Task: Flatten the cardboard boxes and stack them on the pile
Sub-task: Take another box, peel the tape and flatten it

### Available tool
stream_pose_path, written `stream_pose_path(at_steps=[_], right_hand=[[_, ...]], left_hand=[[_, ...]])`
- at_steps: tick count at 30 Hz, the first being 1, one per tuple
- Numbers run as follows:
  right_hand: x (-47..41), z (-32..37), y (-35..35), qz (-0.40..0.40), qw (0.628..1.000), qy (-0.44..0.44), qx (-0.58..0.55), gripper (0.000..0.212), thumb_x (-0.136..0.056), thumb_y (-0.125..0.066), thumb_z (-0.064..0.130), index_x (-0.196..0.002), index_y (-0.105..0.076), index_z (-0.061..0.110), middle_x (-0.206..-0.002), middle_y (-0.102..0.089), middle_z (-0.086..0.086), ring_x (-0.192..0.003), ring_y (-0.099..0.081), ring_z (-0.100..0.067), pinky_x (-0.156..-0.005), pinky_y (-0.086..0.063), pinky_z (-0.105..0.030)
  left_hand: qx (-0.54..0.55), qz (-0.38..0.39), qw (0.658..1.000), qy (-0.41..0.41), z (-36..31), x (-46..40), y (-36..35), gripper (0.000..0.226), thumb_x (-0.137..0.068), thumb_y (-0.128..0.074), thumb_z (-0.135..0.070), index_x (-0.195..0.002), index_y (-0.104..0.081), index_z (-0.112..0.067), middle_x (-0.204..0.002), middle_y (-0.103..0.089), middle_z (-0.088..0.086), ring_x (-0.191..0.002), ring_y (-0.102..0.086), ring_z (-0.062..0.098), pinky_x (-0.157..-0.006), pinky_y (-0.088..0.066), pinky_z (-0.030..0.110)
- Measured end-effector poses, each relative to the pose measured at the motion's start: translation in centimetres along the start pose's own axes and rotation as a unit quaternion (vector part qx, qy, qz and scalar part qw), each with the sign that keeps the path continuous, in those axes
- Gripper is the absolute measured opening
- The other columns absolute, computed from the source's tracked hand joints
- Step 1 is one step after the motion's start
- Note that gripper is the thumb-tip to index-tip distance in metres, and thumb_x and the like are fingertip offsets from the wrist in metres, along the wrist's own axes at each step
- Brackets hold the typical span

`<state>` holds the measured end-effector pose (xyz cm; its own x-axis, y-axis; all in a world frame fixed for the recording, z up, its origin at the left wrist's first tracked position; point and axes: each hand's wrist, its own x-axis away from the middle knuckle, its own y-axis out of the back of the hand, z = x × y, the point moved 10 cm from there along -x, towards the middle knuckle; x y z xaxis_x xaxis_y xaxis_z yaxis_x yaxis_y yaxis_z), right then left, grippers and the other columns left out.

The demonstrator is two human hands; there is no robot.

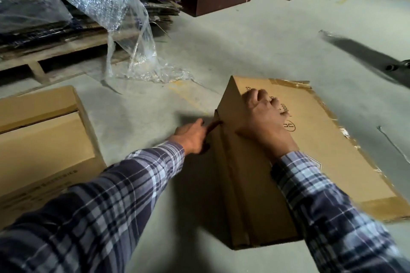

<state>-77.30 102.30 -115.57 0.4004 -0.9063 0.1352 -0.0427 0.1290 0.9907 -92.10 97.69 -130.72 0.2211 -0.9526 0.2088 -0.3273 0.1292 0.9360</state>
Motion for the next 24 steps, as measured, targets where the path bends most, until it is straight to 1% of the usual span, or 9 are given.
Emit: stream_pose_path(at_steps=[2,6,10,13,17,19,21,23,24], right_hand=[[0.0,0.7,-0.1,-0.018,0.999,-0.006,0.040,0.116,-0.083,-0.079,0.046,-0.164,-0.002,0.015,-0.168,-0.012,-0.017,-0.153,-0.016,-0.051,-0.115,-0.023,-0.078],[-0.6,0.6,-0.3,-0.026,0.998,-0.013,0.049,0.106,-0.086,-0.076,0.037,-0.162,-0.006,0.016,-0.163,-0.021,-0.016,-0.150,-0.024,-0.051,-0.113,-0.029,-0.077],[-0.5,0.5,-0.3,-0.030,0.997,-0.012,0.071,0.110,-0.083,-0.078,0.040,-0.162,-0.006,0.016,-0.162,-0.022,-0.015,-0.149,-0.027,-0.049,-0.111,-0.034,-0.074],[-0.5,0.7,-0.5,-0.036,0.996,-0.011,0.077,0.108,-0.083,-0.078,0.040,-0.161,-0.008,0.014,-0.161,-0.024,-0.015,-0.149,-0.029,-0.049,-0.111,-0.036,-0.073],[-0.7,0.6,-0.5,-0.041,0.996,-0.013,0.075,0.103,-0.085,-0.076,0.040,-0.159,-0.011,0.013,-0.160,-0.025,-0.015,-0.149,-0.027,-0.051,-0.110,-0.035,-0.074],[-0.7,0.5,-0.5,-0.044,0.996,-0.011,0.071,0.102,-0.084,-0.076,0.040,-0.159,-0.012,0.013,-0.158,-0.027,-0.016,-0.149,-0.027,-0.052,-0.110,-0.035,-0.075],[-0.7,0.6,-0.5,-0.044,0.997,-0.005,0.071,0.105,-0.084,-0.076,0.041,-0.161,-0.010,0.014,-0.160,-0.026,-0.016,-0.149,-0.026,-0.053,-0.111,-0.034,-0.075],[-0.6,0.7,-0.5,-0.047,0.996,-0.002,0.074,0.105,-0.084,-0.075,0.042,-0.161,-0.009,0.015,-0.161,-0.025,-0.017,-0.149,-0.026,-0.054,-0.111,-0.035,-0.074],[-0.6,0.7,-0.5,-0.051,0.996,-0.003,0.075,0.104,-0.084,-0.075,0.041,-0.160,-0.010,0.014,-0.160,-0.026,-0.017,-0.149,-0.026,-0.055,-0.110,-0.035,-0.074]], left_hand=[[-0.010,-0.027,0.999,0.020,0.4,-0.8,0.4,0.073,-0.089,-0.073,-0.031,-0.154,-0.041,-0.039,-0.149,-0.047,0.003,-0.117,-0.063,0.034,-0.081,-0.048,0.040],[0.077,-0.021,0.996,0.049,0.4,-2.5,0.3,0.080,-0.095,-0.062,-0.038,-0.162,-0.019,-0.046,-0.169,-0.027,0.006,-0.125,-0.058,0.042,-0.094,-0.052,0.051],[0.173,-0.030,0.984,0.040,-1.1,-4.8,0.6,0.093,-0.095,-0.072,-0.023,-0.167,-0.014,-0.037,-0.176,-0.004,0.005,-0.151,-0.036,0.042,-0.118,-0.038,0.048],[0.192,-0.037,0.980,0.037,-1.3,-6.3,0.6,0.088,-0.090,-0.078,-0.025,-0.164,-0.029,-0.028,-0.170,-0.024,0.010,-0.152,-0.035,0.038,-0.121,-0.038,0.043],[0.128,-0.107,0.985,0.042,0.0,-5.8,1.9,0.060,-0.091,-0.073,-0.036,-0.146,-0.049,-0.036,-0.149,-0.055,0.000,-0.126,-0.060,0.030,-0.093,-0.051,0.042],[0.116,-0.108,0.986,0.060,1.2,-5.2,1.9,0.048,-0.090,-0.067,-0.047,-0.136,-0.058,-0.040,-0.151,-0.056,-0.004,-0.127,-0.060,0.029,-0.093,-0.051,0.041],[0.106,-0.066,0.991,0.046,1.6,-5.2,0.5,0.047,-0.093,-0.071,-0.042,-0.139,-0.058,-0.041,-0.157,-0.051,-0.003,-0.132,-0.058,0.030,-0.102,-0.052,0.045],[0.209,-0.057,0.976,0.026,1.3,-5.3,0.2,0.052,-0.097,-0.070,-0.033,-0.145,-0.051,-0.040,-0.140,-0.062,0.008,-0.114,-0.067,0.031,-0.094,-0.059,0.044],[0.327,-0.054,0.943,0.038,0.8,-5.3,0.4,0.047,-0.100,-0.065,-0.031,-0.144,-0.051,-0.039,-0.129,-0.066,0.013,-0.101,-0.070,0.029,-0.084,-0.062,0.039]])
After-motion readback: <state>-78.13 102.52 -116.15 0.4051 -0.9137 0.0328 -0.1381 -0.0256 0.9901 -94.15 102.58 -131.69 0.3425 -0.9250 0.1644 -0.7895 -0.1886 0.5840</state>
